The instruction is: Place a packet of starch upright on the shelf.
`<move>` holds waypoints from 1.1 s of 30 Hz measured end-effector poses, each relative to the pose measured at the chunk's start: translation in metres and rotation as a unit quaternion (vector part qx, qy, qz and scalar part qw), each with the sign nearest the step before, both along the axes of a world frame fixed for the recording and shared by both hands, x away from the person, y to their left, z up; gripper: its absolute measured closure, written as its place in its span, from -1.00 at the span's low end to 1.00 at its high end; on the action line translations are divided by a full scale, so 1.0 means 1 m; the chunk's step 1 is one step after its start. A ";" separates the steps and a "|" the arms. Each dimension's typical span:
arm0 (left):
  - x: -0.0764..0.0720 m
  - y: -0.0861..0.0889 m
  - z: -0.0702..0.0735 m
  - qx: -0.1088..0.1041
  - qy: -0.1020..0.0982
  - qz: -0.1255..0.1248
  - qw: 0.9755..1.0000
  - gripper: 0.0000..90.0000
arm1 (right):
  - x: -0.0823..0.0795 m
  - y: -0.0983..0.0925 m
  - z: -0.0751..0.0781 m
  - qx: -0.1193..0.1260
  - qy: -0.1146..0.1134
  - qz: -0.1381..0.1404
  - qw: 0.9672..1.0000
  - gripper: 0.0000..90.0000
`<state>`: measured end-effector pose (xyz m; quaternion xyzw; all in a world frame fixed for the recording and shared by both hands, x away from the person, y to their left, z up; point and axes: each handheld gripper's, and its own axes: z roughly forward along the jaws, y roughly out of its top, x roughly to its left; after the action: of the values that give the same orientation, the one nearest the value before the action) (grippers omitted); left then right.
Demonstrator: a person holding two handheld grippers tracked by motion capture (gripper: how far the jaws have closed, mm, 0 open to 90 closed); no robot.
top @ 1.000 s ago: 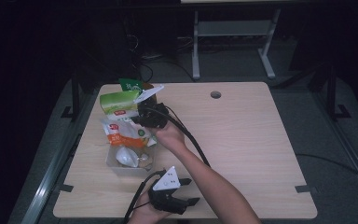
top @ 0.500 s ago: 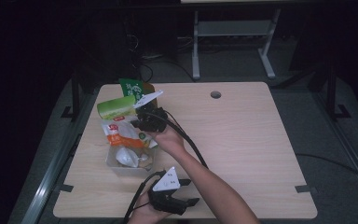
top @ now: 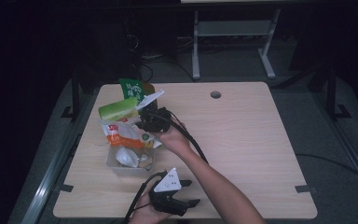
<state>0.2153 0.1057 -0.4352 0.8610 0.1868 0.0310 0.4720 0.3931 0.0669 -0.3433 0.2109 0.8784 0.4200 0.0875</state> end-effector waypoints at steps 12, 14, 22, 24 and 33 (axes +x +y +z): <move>0.000 -0.001 0.000 0.000 0.000 -0.002 1.000 -0.23 | 0.003 -0.013 -0.004 -0.051 0.030 0.023 0.998 0.51; -0.001 -0.002 0.000 0.000 0.000 -0.003 1.000 -0.22 | 0.003 -0.010 -0.007 -0.060 0.029 0.027 0.997 0.58; 0.000 -0.002 -0.001 0.000 0.001 -0.004 1.000 -0.22 | 0.001 -0.004 -0.011 -0.072 0.032 0.027 0.997 0.81; 0.000 -0.002 -0.001 0.001 0.000 -0.005 1.000 -0.22 | 0.001 -0.003 -0.011 -0.074 0.035 0.023 0.996 0.80; 0.000 -0.002 -0.001 0.001 0.002 -0.006 1.000 -0.22 | 0.005 -0.011 -0.013 -0.110 0.067 0.036 0.991 0.55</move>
<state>0.2149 0.1034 -0.4363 0.8628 0.1825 0.0271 0.4707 0.3981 0.0563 -0.3560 0.1956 0.9301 0.3089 0.0357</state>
